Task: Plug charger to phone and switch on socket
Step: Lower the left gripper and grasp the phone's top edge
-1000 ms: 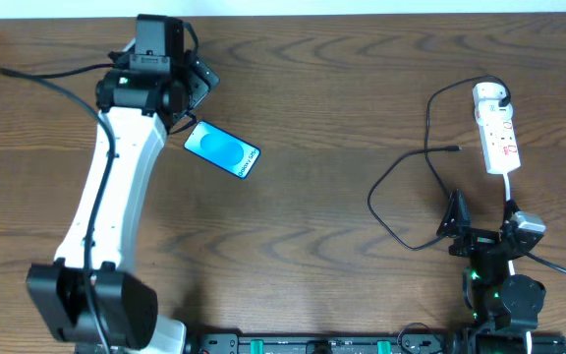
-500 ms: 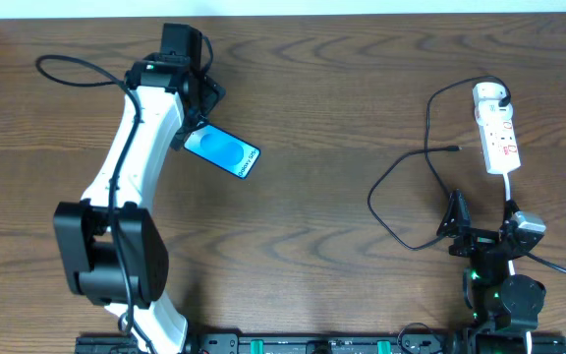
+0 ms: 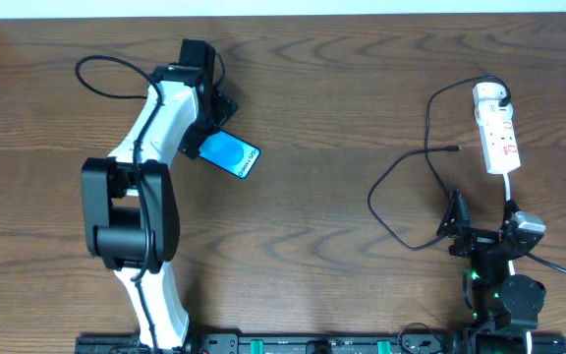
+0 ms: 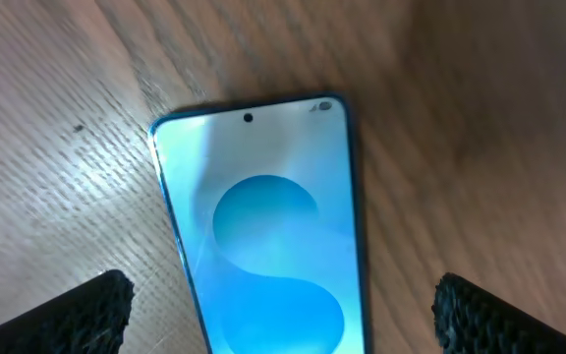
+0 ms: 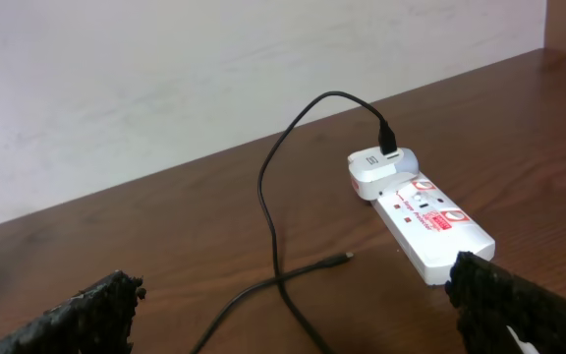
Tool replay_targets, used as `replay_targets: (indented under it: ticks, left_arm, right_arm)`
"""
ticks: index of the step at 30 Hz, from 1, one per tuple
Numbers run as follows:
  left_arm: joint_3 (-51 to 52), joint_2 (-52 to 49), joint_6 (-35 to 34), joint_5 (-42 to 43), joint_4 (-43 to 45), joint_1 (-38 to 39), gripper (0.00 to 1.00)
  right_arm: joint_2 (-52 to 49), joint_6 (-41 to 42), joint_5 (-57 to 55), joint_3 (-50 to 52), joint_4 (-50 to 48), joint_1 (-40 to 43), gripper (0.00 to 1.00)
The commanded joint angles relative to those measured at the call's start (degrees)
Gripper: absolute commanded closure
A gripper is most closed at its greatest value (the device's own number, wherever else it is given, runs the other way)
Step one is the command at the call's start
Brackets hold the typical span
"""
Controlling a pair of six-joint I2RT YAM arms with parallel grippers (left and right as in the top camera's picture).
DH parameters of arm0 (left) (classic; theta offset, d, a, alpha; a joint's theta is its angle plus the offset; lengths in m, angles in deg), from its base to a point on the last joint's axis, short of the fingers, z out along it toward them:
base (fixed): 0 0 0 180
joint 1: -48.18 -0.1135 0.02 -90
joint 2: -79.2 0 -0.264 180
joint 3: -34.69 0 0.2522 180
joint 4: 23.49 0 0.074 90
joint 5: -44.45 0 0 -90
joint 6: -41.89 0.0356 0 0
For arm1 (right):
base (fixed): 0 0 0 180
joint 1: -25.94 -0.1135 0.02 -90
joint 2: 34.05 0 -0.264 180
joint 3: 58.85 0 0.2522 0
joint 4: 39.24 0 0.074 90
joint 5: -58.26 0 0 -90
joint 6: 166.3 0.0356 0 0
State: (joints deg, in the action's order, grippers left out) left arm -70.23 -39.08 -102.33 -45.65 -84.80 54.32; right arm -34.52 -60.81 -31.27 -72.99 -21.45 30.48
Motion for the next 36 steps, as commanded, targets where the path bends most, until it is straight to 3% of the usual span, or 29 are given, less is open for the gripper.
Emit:
replay_targets:
  ticks: [1, 36]
  left_arm:
    - [-0.85, -1.97, -0.57, 1.05, -0.15, 0.13, 0.02]
    - [2.56, -6.51, -5.7, -0.52, 2.03, 1.73, 0.02]
  right_arm:
    - [0.15, 0.33, 0.09, 0.09, 0.26, -0.42, 0.01]
    - [0.15, 0.33, 0.09, 0.09, 0.26, -0.42, 0.01]
